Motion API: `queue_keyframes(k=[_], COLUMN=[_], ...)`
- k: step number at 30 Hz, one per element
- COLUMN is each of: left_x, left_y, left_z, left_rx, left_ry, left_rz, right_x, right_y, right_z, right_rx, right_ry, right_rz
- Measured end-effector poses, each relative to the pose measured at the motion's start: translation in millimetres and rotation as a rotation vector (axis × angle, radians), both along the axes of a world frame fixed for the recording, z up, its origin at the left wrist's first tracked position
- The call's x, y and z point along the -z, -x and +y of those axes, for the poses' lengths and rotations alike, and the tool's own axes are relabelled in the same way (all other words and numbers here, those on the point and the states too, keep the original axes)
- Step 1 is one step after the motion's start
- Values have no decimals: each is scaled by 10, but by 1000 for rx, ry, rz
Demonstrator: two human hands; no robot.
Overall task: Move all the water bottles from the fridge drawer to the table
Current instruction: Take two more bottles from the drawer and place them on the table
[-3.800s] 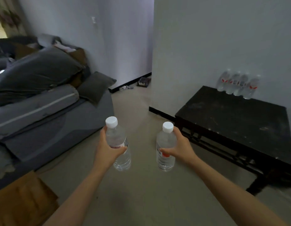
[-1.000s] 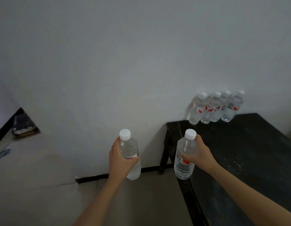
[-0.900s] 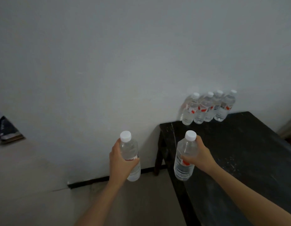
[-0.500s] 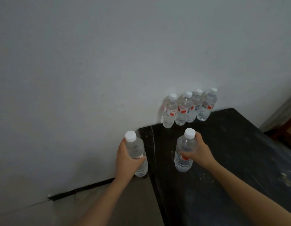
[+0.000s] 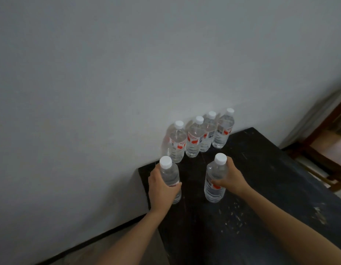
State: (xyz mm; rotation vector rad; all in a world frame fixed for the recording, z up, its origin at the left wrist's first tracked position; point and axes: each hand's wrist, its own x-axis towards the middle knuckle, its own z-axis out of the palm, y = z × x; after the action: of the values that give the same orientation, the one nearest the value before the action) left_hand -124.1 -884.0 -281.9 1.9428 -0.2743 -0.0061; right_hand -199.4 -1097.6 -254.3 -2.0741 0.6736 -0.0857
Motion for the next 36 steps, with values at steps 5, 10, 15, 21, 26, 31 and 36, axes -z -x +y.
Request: queue_keyframes(k=[5, 10, 15, 21, 26, 31, 36], left_x=[34, 94, 189, 246, 293, 330, 364], left_y=[-193, -382, -499, -653, -697, -739, -774], left_z=[-373, -685, -900, -1064, -1116, -1170, -1191], left_rx=[37, 62, 49, 82, 78, 88, 108], left_ry=[-51, -100, -123, -124, -138, -167, -222], left_rz=[2, -2, -7, -10, -43, -65, -45], right_x=[8, 0, 78, 115, 208, 208, 170], right_y=[-178, -487, -813, -1110, -1188, -1231, -1238], right_z=[-263, -447, -564, -625, -661, -708, -694], right_rx=[26, 10, -30, -67, -87, -68, -124], right_ry=[-24, -4, 31, 57, 55, 23, 32], right_rz=[22, -5, -62, -118, -118, -139, -89])
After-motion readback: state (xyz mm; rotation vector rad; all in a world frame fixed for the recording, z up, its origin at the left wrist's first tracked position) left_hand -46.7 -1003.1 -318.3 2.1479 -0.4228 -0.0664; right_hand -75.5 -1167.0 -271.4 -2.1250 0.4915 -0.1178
